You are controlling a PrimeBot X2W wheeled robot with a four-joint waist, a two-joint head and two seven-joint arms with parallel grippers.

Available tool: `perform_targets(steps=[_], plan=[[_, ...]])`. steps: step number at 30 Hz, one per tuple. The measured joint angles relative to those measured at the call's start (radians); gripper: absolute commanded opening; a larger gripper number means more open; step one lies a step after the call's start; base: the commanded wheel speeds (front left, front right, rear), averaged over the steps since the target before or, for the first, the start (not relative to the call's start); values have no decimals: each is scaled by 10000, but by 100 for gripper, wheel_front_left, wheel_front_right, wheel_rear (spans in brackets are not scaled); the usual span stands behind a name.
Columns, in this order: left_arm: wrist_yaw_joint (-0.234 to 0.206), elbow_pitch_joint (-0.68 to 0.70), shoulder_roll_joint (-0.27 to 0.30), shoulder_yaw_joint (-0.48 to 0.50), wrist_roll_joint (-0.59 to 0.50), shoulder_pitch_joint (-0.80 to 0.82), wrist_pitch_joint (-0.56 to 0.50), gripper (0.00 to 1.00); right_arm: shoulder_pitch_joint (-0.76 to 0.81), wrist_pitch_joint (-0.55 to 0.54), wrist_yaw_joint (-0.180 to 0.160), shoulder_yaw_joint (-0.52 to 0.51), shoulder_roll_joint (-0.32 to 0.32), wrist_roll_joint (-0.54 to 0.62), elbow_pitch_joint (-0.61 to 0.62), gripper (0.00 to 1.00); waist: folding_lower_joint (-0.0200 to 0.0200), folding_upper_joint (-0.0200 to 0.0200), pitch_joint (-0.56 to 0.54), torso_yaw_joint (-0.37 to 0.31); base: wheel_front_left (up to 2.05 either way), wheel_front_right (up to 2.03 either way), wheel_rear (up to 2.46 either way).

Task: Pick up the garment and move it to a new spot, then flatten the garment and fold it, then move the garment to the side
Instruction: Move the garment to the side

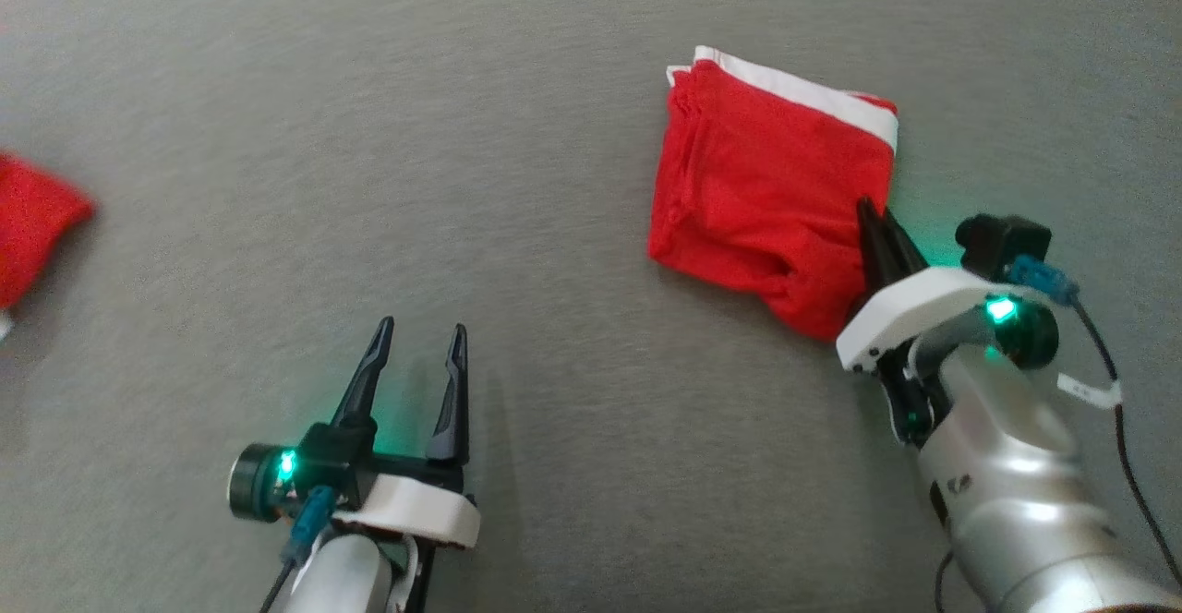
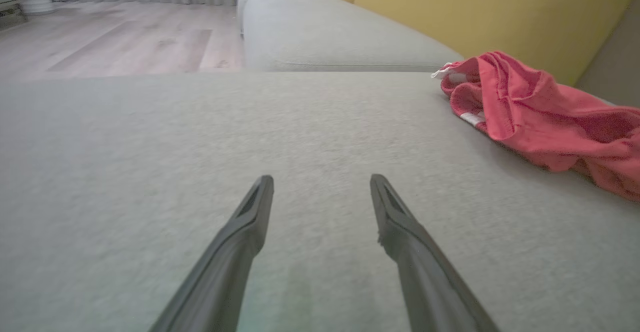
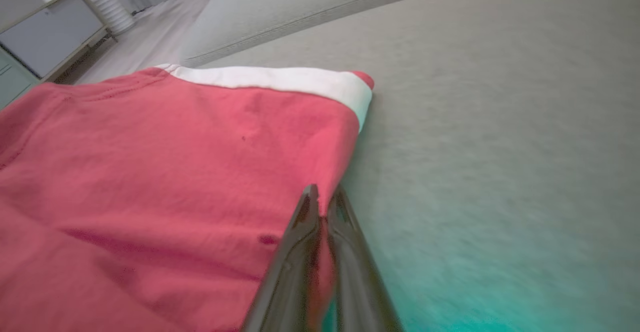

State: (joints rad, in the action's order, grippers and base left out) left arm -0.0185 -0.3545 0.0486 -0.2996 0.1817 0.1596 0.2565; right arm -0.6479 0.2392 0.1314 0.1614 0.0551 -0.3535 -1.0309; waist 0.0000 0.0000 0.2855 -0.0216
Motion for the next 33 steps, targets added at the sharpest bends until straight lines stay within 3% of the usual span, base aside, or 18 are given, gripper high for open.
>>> perform_targets(steps=[12, 18, 23, 33], plan=[[543, -320, 4, -238, -98, 475, 0, 100, 1445, 119, 0, 1206, -4, -1229, 612, 0, 0, 0, -255, -3151, 0, 0, 0], [596, -548, -2, -383, -159, 561, 0, 100, 1651, 117, 0, 1471, -4, -1216, 742, 0, -1, 0, -121, -4255, 0, 0, 0], [627, -690, 6, -399, -192, 649, 0, 100, 859, 77, 0, 1478, 313, -174, 313, 0, 0, 0, 78, -3984, 0, 0, 0], [721, -541, -127, -303, -656, 1046, 15, 100, -2743, -1051, 0, 1028, 2771, 1210, -1214, 0, 0, 0, 779, -2861, 0, 0, 0]])
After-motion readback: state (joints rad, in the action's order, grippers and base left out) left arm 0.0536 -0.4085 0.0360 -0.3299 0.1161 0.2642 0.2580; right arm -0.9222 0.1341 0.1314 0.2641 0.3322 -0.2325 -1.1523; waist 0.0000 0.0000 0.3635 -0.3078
